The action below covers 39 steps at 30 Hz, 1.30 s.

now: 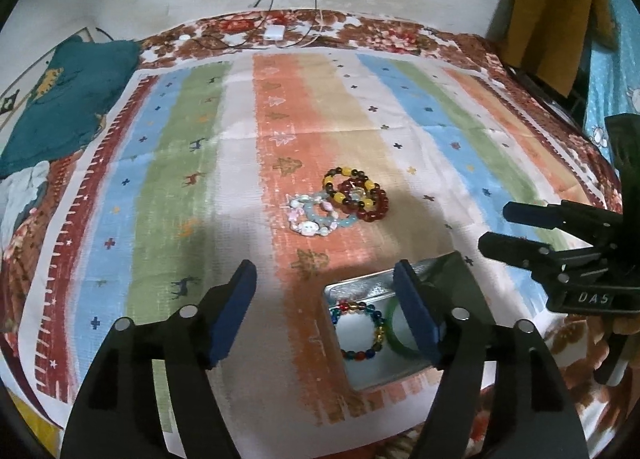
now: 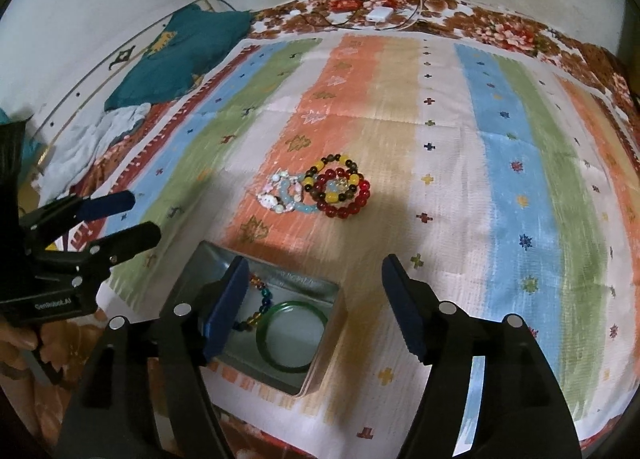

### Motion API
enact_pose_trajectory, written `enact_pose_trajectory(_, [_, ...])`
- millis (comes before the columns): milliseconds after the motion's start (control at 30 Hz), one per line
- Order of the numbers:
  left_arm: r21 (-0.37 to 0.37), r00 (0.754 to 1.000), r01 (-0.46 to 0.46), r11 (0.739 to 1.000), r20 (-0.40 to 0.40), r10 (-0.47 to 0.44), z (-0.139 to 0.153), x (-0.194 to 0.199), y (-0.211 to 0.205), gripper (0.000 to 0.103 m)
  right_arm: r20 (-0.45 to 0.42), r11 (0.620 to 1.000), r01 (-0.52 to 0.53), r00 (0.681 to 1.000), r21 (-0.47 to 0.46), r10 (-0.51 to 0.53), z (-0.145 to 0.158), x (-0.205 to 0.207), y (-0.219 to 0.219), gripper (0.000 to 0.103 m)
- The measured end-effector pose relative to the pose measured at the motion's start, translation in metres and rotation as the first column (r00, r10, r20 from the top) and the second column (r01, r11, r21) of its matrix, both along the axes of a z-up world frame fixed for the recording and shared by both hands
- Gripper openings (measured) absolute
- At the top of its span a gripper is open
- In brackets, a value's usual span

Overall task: Organize jewelry
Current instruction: 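Carry both bracelets into the silver tin and open both tools, then move both tools back to the remaining bracelet pile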

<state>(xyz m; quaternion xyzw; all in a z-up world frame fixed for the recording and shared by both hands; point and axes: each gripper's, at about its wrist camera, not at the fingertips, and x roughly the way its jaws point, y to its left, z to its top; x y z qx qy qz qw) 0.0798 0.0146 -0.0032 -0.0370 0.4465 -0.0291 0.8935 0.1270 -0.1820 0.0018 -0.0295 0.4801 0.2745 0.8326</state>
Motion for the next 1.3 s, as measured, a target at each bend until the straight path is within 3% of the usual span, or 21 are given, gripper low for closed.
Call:
enact_pose_trajectory(133, [0.017,1.0,-0.019,1.0,-0.003,0.019,-0.003,0.006,0.004,0.088,0.009,1.0,0.006,1.0,-0.007,-0.006,0.0,0.006,0.003,0.077])
enact_pose_trajectory(300, [0.011,0.998,-0.057,0.998,-0.022,0.057,-0.007,0.016,0.013,0.097,0.024,0.999,0.021,1.0,-0.026,-0.021,-0.001,0.015,0.007,0.087])
enact_pose_trajectory(667, [-0.002,0.994,-0.096,0.995,-0.061,0.095,-0.023,0.044,0.029,0.097,-0.025,0.997,0.072,0.997,-0.013,-0.072,-0.011,0.044,0.005,0.089])
enact_pose_trajectory(833, [-0.042,0.991,-0.115,0.992,-0.068,0.112,-0.027,0.054,0.041,0.097,-0.036,0.996,0.082,0.996,-0.019,-0.083,-0.015,0.055,0.008,0.089])
enact_pose_trajectory(1300, [-0.063,0.991,-0.098,0.993,-0.095,0.092,-0.04,0.08,0.041,0.097,-0.061,0.995,0.069,0.995,-0.067,-0.074,-0.031,0.082,0.024,0.089])
